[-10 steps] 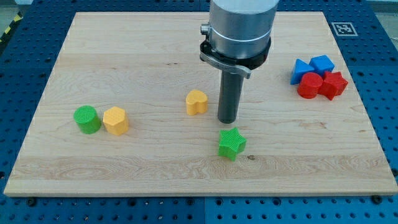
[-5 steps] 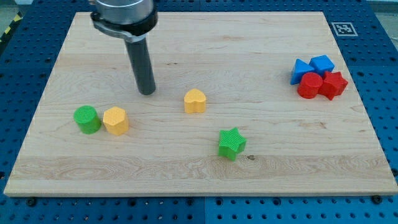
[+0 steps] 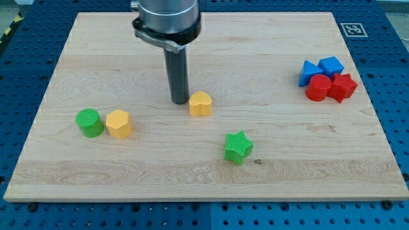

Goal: Move yellow heart above green star

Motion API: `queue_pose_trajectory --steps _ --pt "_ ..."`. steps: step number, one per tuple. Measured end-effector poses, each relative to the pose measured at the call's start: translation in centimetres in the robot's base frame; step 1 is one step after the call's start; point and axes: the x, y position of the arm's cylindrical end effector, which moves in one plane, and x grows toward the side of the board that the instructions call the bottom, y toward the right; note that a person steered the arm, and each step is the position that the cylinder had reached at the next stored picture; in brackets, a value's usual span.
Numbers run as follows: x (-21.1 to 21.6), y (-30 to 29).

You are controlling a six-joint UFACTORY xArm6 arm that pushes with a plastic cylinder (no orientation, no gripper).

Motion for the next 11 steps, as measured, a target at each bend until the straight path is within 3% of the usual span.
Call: queue_pose_trajectory --steps 3,5,6,9,10,11 --pt "3.7 6.8" --pt "2.1 8.5" --pt "3.5 11.4" --pt "3.5 9.9" --pt "0.1 8.6" --pt "0.5 11.4"
